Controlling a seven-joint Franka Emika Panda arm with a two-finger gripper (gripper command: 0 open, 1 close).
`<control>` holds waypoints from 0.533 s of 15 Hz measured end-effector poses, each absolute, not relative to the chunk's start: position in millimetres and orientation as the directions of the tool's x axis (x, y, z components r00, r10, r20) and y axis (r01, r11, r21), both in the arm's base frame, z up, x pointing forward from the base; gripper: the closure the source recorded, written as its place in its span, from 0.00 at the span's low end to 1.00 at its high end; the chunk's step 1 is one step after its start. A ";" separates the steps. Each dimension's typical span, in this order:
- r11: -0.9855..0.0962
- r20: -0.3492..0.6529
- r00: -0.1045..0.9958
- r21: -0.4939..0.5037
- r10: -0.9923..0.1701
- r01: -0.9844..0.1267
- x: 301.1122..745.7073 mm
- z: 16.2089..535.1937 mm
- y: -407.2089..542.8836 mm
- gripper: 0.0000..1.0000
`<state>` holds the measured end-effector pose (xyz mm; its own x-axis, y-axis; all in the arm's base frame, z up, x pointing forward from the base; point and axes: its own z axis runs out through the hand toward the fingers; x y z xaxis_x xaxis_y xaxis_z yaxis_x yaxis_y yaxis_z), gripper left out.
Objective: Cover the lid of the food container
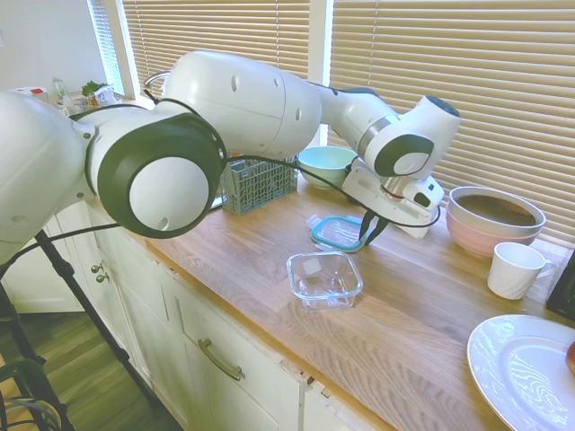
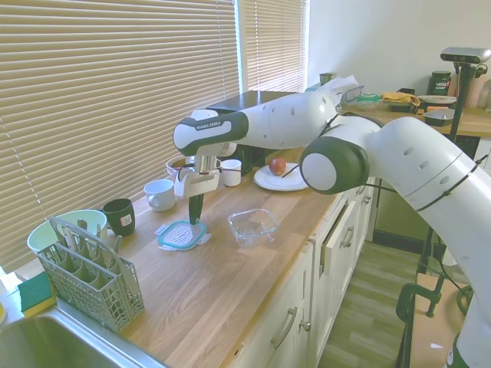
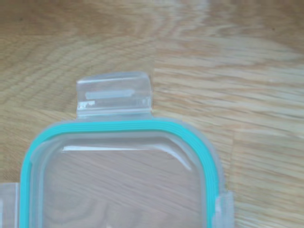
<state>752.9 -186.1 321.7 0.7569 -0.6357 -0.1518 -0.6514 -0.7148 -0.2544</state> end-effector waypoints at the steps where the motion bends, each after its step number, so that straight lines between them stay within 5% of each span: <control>1: -0.719 -0.144 0.761 -0.256 -0.633 -0.646 753.9 326.1 -183.1 1.00; 8: -0.729 -0.087 0.765 -0.252 -0.639 -0.637 740.6 373.6 -170.0 1.00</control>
<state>740.6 -170.0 373.6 0.7647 -0.6385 -0.0872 -0.6371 -0.7285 -0.2517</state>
